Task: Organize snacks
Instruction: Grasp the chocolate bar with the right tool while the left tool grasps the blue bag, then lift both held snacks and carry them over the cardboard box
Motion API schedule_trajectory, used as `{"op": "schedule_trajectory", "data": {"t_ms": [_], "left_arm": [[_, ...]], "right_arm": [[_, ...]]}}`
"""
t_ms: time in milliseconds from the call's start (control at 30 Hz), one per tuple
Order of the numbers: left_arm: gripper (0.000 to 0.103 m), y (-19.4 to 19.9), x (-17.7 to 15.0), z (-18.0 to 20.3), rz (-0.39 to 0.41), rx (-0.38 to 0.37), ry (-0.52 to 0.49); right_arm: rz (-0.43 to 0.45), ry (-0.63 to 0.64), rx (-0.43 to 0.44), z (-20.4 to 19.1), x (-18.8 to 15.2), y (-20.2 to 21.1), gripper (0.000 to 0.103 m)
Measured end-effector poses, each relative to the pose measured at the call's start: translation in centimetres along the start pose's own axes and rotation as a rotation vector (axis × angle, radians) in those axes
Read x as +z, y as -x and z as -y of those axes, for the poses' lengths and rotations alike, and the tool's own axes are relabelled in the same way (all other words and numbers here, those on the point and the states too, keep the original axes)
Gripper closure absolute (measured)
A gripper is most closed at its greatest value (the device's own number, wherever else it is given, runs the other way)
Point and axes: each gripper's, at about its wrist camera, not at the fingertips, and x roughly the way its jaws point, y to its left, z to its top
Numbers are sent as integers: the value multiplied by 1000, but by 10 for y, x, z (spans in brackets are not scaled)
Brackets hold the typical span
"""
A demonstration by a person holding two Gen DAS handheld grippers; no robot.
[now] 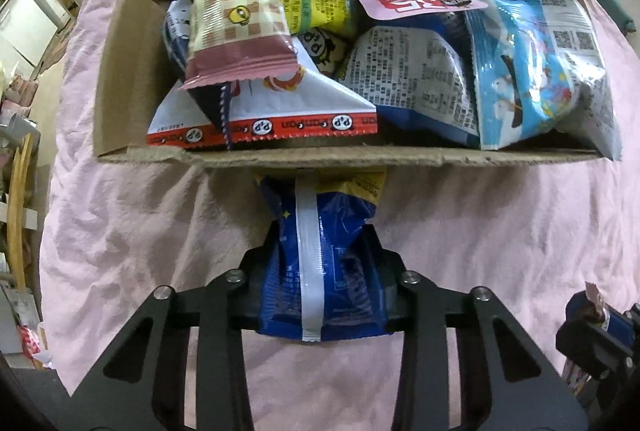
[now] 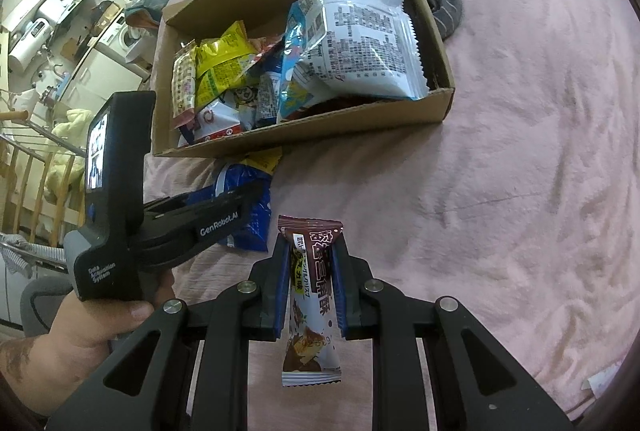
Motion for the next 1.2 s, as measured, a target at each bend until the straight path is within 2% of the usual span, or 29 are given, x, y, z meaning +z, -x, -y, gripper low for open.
{"op": "schedule_trajectory", "data": {"t_ms": [233, 733, 1000, 1200], "left_arm": [[78, 12, -17, -8, 9, 5, 6], [79, 56, -61, -35, 61, 29, 30], [79, 95, -63, -55, 152, 36, 25], [79, 129, -55, -63, 229, 1, 39]], "right_arm": [[2, 10, -1, -3, 1, -1, 83], [9, 27, -4, -10, -3, 1, 83], [51, 41, 14, -14, -5, 13, 83], [128, 39, 53, -16, -1, 32, 83]]}}
